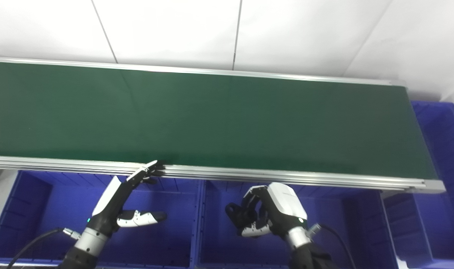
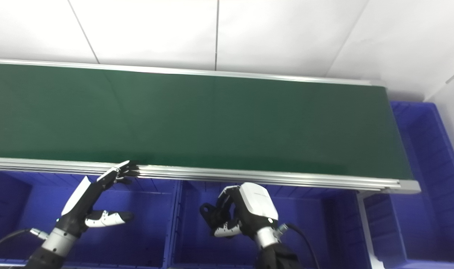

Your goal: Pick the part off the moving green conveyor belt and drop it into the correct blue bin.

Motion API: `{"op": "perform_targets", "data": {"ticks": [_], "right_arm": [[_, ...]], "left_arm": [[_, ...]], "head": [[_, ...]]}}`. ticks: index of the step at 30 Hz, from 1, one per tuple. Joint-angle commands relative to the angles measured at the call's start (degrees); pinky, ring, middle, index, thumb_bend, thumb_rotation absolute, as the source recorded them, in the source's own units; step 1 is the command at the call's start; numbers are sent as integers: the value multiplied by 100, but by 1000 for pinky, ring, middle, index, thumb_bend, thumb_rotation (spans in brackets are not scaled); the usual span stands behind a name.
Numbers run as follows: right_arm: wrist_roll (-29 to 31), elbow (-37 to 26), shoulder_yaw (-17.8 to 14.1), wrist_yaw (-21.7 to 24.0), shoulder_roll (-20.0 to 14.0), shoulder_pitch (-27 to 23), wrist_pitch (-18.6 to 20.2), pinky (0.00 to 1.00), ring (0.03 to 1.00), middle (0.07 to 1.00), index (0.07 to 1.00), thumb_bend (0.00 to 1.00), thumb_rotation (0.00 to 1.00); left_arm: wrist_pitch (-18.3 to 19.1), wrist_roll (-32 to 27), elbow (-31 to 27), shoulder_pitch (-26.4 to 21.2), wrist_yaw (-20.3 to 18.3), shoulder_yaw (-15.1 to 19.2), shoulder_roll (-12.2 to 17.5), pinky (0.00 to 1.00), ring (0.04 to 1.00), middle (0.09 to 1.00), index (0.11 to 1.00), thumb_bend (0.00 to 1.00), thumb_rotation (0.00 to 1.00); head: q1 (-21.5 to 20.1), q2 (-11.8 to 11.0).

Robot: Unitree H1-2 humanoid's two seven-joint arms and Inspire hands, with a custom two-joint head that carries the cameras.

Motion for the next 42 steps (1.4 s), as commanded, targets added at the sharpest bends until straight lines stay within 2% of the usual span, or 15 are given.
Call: {"op": "perform_targets", "data": {"ticks": [1, 5, 6, 8, 9, 10, 11, 13, 14, 21, 26, 29, 33, 38, 42], "right_arm": [[-180, -6, 50, 96, 42, -175, 203, 261, 359, 411, 525, 519, 0], [-330, 198, 167, 619, 32, -395, 602, 370, 468, 443, 542, 514, 0], [-384, 181, 264, 943, -46, -481, 709, 377, 475, 445, 542, 514, 0], [-443, 142, 384, 1324, -150, -581, 836, 550, 631, 657, 508, 500, 121], [-550, 91, 539, 1727, -279, -690, 874, 567, 646, 678, 504, 499, 133], [-628, 53, 642, 2002, -364, -762, 898, 746, 766, 767, 713, 505, 489], [-694, -39, 701, 2266, -423, -792, 948, 877, 856, 841, 827, 537, 730], [-772, -229, 680, 2506, -439, -740, 1013, 960, 916, 893, 878, 574, 872], [-772, -361, 632, 2523, -428, -665, 1025, 990, 969, 940, 915, 650, 967], [-614, -1308, 311, 2094, -242, 33, 922, 1000, 994, 975, 941, 735, 961], [-70, -1931, 173, 1037, -39, 722, 361, 1000, 949, 943, 934, 756, 857], [632, -2155, 106, 284, 276, 1212, -88, 922, 938, 941, 947, 748, 738], [1588, -2132, 43, -208, 466, 1538, -670, 809, 918, 957, 974, 737, 607], [2655, -1787, 8, -74, 297, 1541, -1058, 802, 914, 972, 989, 813, 565], [2872, -1365, 34, -229, 183, 1473, -1514, 790, 915, 977, 999, 882, 491]], "left_arm": [[-141, 64, -69, 45, -63, 97, 5, 694, 775, 838, 861, 833, 664], [-141, 31, -39, 75, -233, 213, -79, 703, 777, 841, 866, 843, 675], [-141, 20, -36, 85, -280, 248, -107, 701, 777, 840, 866, 843, 675], [-141, 17, -29, 104, -350, 311, -154, 690, 772, 840, 865, 846, 675], [-141, 50, -30, 113, -354, 328, -170, 689, 772, 840, 865, 846, 675], [-141, 77, -32, 122, -361, 346, -183, 704, 778, 839, 863, 844, 677], [-141, 100, -33, 130, -354, 350, -196, 719, 785, 839, 862, 844, 677], [-141, 158, -35, 140, -311, 337, -207, 730, 791, 839, 862, 844, 675], [-141, 219, -43, 144, -258, 313, -199, 737, 794, 840, 862, 840, 687], [-141, 346, -202, 222, -81, 193, -84, 748, 800, 838, 855, 851, 679], [-141, 436, -501, 365, 52, 61, 69, 762, 802, 837, 854, 875, 701], [-141, 425, -561, 422, 101, 3, 115, 762, 806, 838, 854, 864, 695], [-140, 443, -551, 407, 178, -59, 158, 768, 808, 839, 855, 857, 696], [-141, 381, -532, 415, 184, -89, 155, 764, 803, 837, 854, 864, 687], [-141, 402, -507, 402, 208, -147, 182, 766, 811, 846, 860, 855, 692]], "head": [[-14, 2], [-6, 6], [-8, -2], [-10, -11], [11, -26], [11, -26], [31, -37], [63, -43], [75, -40], [89, -46], [81, -43], [88, -51], [80, -81], [112, -89], [77, -139]]}}
